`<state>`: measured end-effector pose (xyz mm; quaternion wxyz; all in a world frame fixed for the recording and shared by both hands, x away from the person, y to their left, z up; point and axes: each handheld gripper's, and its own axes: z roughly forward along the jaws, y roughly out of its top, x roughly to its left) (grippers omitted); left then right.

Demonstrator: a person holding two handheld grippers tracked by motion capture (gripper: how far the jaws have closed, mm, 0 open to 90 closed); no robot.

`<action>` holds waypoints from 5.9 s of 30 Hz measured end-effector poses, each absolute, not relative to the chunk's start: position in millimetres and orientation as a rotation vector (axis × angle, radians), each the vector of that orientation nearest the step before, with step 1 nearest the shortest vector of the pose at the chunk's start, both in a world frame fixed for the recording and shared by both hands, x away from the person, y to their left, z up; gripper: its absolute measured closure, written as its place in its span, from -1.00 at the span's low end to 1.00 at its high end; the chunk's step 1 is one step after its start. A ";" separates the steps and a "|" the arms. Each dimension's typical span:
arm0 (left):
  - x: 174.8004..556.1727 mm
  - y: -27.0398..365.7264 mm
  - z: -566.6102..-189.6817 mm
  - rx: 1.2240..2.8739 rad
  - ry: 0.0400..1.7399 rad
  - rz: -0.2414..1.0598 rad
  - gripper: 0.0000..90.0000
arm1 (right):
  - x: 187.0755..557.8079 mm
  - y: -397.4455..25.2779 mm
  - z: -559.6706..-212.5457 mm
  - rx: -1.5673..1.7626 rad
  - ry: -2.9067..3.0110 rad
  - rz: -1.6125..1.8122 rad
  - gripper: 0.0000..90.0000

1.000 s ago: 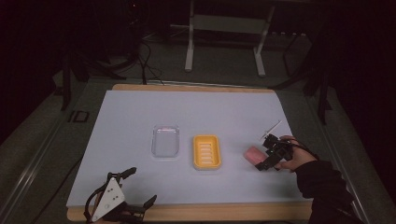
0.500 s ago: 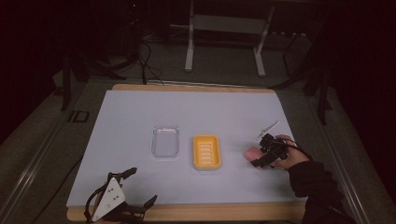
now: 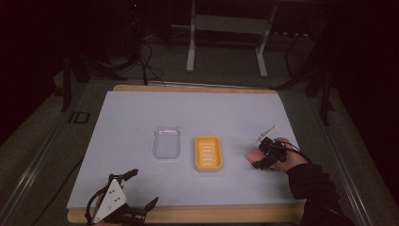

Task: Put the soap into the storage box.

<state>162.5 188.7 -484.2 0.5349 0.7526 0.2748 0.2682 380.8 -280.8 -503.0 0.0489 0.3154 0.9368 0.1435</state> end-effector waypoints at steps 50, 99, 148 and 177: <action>162.3 188.8 -483.6 1.780 0.661 0.644 -0.99 | 369.1 -232.9 -446.9 1.707 2.401 0.324 -0.17; 162.8 187.7 -483.1 1.781 0.648 0.643 -0.99 | 357.4 -95.0 -395.2 1.679 2.244 0.708 -0.17; 161.8 187.8 -482.9 1.784 0.639 0.634 -0.99 | 362.8 -82.2 -472.9 1.760 2.233 0.654 -0.35; 163.2 187.3 -483.9 1.793 0.646 0.634 -0.99 | 351.3 -161.5 -433.3 1.262 2.474 0.925 -0.69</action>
